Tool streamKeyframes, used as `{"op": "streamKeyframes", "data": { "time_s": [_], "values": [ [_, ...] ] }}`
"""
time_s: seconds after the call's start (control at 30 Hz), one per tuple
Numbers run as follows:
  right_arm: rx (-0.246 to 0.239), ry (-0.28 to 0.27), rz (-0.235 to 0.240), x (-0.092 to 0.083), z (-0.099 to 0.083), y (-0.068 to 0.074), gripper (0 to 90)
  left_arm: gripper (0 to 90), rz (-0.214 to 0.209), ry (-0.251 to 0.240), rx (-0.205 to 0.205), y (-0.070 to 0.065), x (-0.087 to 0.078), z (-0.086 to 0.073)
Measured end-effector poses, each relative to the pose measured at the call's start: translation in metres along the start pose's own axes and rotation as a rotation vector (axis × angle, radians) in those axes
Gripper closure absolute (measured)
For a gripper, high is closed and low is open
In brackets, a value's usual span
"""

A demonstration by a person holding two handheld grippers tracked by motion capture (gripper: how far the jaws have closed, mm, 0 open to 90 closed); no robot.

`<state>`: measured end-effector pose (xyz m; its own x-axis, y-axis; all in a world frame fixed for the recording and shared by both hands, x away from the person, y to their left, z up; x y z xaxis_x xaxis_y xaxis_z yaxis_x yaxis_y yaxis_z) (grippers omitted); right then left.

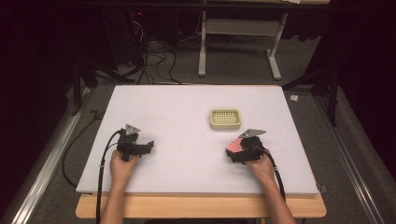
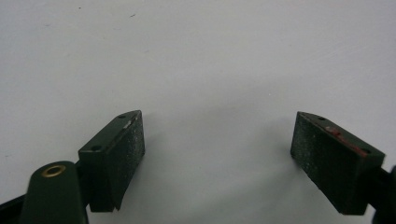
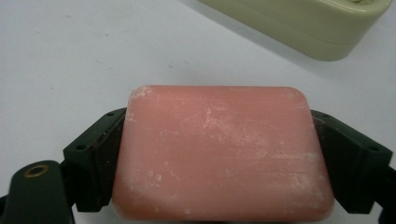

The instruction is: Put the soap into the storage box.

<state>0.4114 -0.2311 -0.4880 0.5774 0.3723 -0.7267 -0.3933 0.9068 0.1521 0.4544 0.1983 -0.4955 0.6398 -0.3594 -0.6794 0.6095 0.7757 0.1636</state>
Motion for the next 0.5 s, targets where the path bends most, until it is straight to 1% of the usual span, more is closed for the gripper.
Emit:
{"op": "streamKeyframes", "data": {
  "time_s": [0.17, 0.3, 0.4, 0.5],
  "values": [
    [0.013, -0.004, 0.016, -0.0015, 0.0001, -0.0004, 13.7, 18.0, -0.001, 0.002, 0.001, 0.0001, -0.0001, 0.0000],
    [0.037, -0.002, 0.054, -0.0052, 0.0010, -0.0017, 13.8, 18.0, -0.001, 0.002, 0.001, 0.0001, -0.0002, 0.0000],
    [0.042, -0.003, 0.060, -0.0070, 0.0011, -0.0024, 13.8, 18.0, -0.001, 0.002, 0.003, 0.0001, -0.0001, 0.0000],
    [0.046, -0.005, 0.055, -0.0084, 0.0013, -0.0027, 13.8, 18.0, 0.000, 0.002, 0.003, 0.0001, -0.0001, 0.0000]
  ]
}}
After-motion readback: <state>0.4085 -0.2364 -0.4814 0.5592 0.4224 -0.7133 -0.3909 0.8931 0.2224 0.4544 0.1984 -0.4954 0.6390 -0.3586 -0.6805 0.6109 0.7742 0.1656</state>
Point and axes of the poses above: each handheld gripper's, and its own axes: x roughly forward along the jaws, z roughly out of its top, y roughly to its left, the point moved 1 cm from there along x, roughly forward along the jaws, and after that the axes turned 14 degrees about x, right-handed, at the moved point
